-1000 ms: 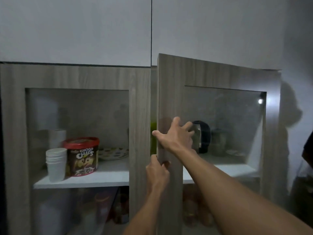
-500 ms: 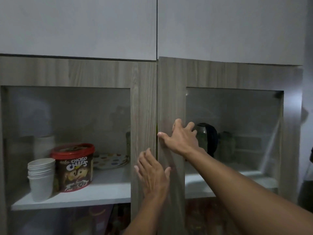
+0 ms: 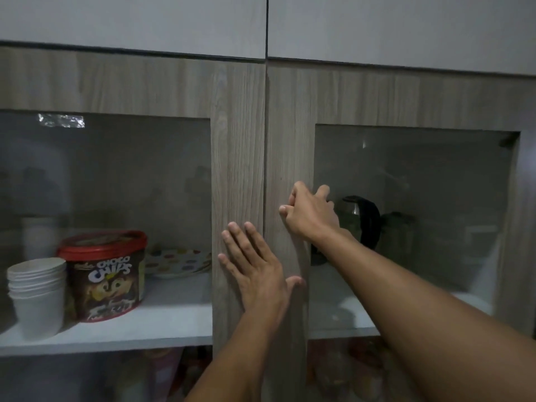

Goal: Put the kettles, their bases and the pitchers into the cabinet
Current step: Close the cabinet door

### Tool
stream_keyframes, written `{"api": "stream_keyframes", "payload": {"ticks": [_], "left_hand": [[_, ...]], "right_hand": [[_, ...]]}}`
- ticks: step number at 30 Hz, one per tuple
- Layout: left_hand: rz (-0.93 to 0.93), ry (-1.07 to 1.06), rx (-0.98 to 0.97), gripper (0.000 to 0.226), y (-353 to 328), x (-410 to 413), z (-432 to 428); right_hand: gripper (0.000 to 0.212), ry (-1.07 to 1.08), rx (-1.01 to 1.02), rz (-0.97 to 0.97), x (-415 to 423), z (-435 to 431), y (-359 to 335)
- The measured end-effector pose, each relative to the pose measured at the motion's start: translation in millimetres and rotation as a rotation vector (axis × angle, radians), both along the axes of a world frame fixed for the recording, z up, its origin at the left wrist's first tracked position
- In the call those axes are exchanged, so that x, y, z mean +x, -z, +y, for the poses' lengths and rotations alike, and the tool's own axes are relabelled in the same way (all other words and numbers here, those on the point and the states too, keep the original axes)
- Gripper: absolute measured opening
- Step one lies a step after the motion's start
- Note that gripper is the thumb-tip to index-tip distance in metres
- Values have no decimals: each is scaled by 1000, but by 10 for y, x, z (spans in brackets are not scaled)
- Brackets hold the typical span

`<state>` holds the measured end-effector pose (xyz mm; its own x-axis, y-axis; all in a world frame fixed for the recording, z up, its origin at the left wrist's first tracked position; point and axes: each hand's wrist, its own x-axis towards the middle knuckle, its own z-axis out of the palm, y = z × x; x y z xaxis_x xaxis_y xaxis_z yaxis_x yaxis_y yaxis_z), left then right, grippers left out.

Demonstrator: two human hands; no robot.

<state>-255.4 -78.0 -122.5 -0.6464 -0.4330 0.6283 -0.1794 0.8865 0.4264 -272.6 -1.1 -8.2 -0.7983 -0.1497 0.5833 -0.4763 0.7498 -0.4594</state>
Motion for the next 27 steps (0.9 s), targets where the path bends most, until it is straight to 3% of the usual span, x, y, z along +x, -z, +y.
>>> {"api": "stream_keyframes", "payload": {"ticks": [10, 27], "left_hand": [[-159, 87, -96, 141, 113, 29, 64], [-266, -28, -174, 141, 95, 75, 98]], "right_hand": [[28, 41, 90, -29, 29, 31, 57], [30, -59, 81, -24, -75, 205, 66]]}}
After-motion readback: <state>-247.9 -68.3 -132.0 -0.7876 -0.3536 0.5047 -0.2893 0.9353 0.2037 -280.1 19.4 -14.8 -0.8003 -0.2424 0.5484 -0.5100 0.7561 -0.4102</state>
